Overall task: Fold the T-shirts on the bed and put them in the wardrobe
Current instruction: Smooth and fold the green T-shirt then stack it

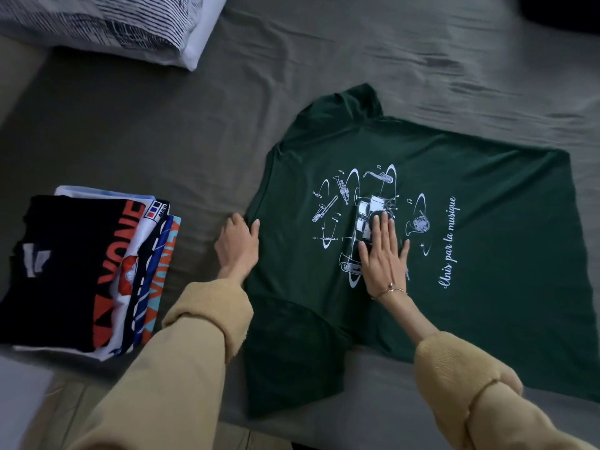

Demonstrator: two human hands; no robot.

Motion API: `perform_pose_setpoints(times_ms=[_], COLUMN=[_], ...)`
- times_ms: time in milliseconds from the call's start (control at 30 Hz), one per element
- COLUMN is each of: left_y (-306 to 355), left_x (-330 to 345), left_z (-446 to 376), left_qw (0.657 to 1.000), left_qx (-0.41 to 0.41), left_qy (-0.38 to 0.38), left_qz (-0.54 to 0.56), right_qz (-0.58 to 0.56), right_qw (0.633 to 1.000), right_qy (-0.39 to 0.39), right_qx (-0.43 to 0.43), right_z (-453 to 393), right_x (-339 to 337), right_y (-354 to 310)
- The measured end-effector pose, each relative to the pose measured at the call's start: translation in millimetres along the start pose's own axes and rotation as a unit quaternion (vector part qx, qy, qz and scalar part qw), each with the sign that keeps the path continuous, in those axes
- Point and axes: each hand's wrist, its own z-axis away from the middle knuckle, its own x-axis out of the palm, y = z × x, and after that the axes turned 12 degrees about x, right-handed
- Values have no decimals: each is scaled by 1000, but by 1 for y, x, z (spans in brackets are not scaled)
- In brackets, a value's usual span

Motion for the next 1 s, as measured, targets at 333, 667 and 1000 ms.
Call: perform_pose_setpoints(times_ms=[333,667,1000], left_y=[-5,44,158], left_x=[18,48,122], left_z=[1,29,64], left_qw=[996,987,940], left_qx=[8,133,332], left_qy=[79,62,-11], left_qz=[-37,-67,-81], right_qz=[10,-8,-32], right_qw=[996,989,974], right_qy=[60,70,95], right_qx=[60,134,204], right_z=[0,1,13], right_x=[8,-14,-28], right_y=[41,126,233])
